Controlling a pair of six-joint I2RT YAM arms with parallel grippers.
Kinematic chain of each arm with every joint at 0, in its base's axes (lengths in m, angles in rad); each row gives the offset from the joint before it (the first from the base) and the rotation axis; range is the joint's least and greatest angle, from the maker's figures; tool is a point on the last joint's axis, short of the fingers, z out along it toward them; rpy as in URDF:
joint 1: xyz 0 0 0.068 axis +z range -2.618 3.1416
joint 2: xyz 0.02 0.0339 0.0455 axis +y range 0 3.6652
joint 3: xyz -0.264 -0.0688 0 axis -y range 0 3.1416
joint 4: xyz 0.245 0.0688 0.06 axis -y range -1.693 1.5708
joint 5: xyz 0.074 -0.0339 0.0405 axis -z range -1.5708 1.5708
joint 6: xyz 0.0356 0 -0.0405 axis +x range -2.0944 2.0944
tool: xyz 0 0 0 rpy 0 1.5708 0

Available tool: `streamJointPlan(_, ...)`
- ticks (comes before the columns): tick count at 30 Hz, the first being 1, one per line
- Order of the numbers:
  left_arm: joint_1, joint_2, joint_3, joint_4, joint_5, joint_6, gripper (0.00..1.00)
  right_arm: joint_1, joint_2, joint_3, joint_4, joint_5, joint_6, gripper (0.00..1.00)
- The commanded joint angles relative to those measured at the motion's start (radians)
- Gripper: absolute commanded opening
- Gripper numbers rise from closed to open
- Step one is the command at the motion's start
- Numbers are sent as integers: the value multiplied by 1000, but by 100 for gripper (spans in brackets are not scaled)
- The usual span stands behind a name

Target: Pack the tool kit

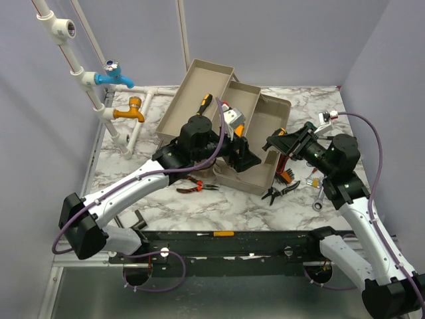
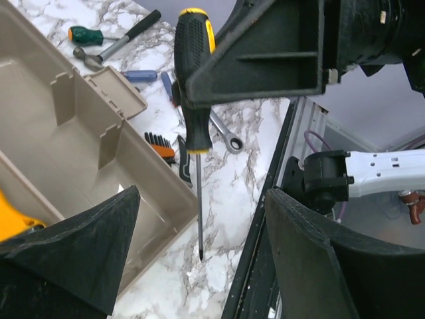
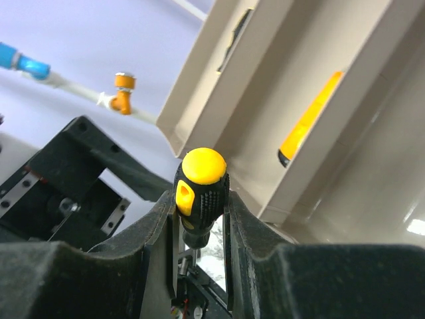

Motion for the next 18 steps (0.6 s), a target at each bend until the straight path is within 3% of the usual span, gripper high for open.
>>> streamJointPlan(1, -6, 69, 115, -52, 35, 8, 75, 2, 4, 32, 107, -119, 6, 1)
streamJointPlan(10, -7, 166, 225, -96, 75, 8, 58, 2, 10, 33, 129, -166, 28, 1)
streamJointPlan(16, -7, 202, 248, -102, 96, -1, 39, 2, 20, 36, 149, -186, 42, 1)
streamJointPlan(18, -7, 204, 246, -96, 102, -2, 28, 2, 23, 33, 155, -191, 46, 1)
